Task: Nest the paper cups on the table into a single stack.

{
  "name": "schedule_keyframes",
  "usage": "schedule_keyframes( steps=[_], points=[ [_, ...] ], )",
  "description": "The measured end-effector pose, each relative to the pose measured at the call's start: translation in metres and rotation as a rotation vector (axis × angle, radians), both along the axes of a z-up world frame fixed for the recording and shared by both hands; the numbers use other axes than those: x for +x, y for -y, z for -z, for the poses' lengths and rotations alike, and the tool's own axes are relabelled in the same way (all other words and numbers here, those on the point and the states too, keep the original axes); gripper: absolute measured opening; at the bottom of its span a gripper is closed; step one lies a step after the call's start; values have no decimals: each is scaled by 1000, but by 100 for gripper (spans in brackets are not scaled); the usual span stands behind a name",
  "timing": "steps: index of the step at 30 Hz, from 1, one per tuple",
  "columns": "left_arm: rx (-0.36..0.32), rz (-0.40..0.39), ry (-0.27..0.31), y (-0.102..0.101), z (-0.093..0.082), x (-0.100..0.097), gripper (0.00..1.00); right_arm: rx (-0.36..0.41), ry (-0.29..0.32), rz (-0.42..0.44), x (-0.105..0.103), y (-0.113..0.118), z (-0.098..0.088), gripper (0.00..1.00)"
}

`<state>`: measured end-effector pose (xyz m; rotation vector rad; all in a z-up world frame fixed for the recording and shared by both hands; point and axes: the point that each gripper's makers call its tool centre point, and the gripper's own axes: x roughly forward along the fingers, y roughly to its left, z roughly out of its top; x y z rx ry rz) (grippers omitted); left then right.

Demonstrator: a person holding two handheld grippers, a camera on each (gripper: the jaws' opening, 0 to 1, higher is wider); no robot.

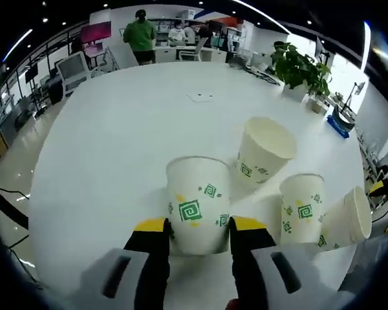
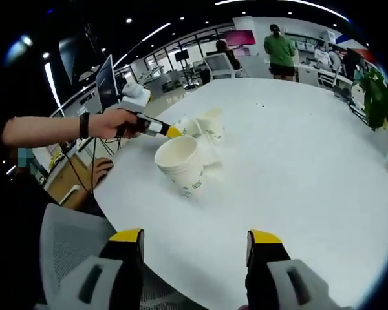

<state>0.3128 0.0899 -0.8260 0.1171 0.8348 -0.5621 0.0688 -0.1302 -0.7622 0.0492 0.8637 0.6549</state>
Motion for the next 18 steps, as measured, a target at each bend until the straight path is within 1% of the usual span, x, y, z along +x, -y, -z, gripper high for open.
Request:
schedule_keyframes(
  steps=[3, 5, 8, 10, 12, 14, 16, 18],
  points=[
    [4, 14, 4, -1, -2, -5, 34, -4, 0, -1, -1, 0, 1, 63],
    [9, 20, 8, -5, 0, -5, 34, -3, 0, 2, 0, 1, 2, 63],
    [-7, 12, 18, -12, -3, -11, 34, 1, 9, 3, 1, 0, -1, 63],
    [-11, 10, 24, -15, -4, -11, 34, 0, 12, -2, 2, 0, -1, 63],
    [-14, 9, 29, -22, -5, -15, 34, 0, 17, -4, 4, -1, -2, 63],
    [-16, 12, 44, -25, -11, -21, 34, 4, 22, -5, 7, -2, -4, 63],
    [-23, 19, 59, -27, -11, -24, 34, 8, 30, -7, 9, -3, -7, 63],
    [-22, 22, 66, -29, -20, -31, 34, 14, 35, -16, 11, -6, -7, 63]
  ],
)
